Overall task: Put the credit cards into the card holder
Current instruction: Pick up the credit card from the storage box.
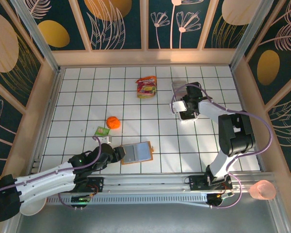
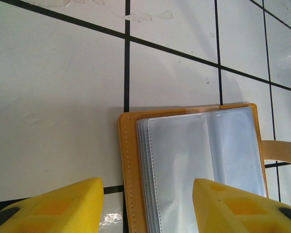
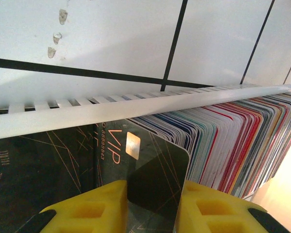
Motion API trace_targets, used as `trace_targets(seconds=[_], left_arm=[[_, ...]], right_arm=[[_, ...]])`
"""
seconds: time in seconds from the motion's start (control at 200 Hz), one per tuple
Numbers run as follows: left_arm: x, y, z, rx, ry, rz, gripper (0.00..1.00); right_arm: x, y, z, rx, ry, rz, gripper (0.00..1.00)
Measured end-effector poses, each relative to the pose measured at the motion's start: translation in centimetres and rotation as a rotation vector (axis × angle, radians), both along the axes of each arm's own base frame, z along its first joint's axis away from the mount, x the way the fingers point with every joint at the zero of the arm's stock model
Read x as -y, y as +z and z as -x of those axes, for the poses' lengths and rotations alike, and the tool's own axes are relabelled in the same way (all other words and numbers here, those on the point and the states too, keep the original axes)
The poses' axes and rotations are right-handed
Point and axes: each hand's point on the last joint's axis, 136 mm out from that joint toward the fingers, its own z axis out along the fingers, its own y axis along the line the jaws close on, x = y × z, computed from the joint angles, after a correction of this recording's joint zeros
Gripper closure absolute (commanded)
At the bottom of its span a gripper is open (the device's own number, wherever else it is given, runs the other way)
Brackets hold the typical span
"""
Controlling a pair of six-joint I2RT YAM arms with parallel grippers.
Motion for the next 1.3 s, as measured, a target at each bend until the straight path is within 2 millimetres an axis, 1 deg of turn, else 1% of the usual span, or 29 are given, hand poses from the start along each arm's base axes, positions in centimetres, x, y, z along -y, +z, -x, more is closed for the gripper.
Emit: trace_targets(seconds=[0.11,0.275,0.34,0.53,0.611,0.751,0.901,0.956,1.036,1.151,1.301], left_arm=[[0.0,0.0,0.0,0.000,0.000,0.000,0.50],[0.0,0.0,0.0,0.000,0.000,0.000,0.51],[0.0,0.0,0.0,0.000,0.000,0.000,0.51],[0.1,0.1,-0.1,0.003,-0.001,0.006,0.52],[0.1,0.1,-0.1,0.003,-0.001,0.006,0.53],[0.1,0.1,0.0,0.002,-0.001,0.007,0.53],[0.1,0.1,0.0,0.001,-0.003,0.007,0.53],[0.1,0.1,0.0,0.001,-0.003,0.007,0.53],[0.1,0.1,0.0,0.002,-0.003,0.008,0.53],[0.2,0.1,0.0,0.000,-0.005,0.010,0.53],[0.3,0.4,0.1,0.004,-0.010,0.023,0.53]], right_arm=[[0.1,0.2,0.0,0.005,-0.002,0.002,0.76],[0.1,0.5,0.0,0.010,-0.004,0.004,0.77],[0.2,0.7,0.0,0.014,-0.004,0.004,0.81],[0.3,1.0,0.3,0.014,-0.006,0.006,0.83],[0.3,1.1,0.4,0.015,-0.006,0.006,0.88],[0.4,1.2,0.9,0.003,-0.006,0.008,0.89],[0.6,1.3,1.6,-0.018,-0.007,0.011,0.98],[0.7,1.4,2.0,-0.027,-0.010,0.009,0.99],[0.7,2.0,2.2,-0.021,-0.009,0.008,1.00],[0.6,3.4,2.7,-0.001,-0.012,0.004,1.00],[-0.5,5.6,4.5,0.012,-0.014,-0.013,1.00]])
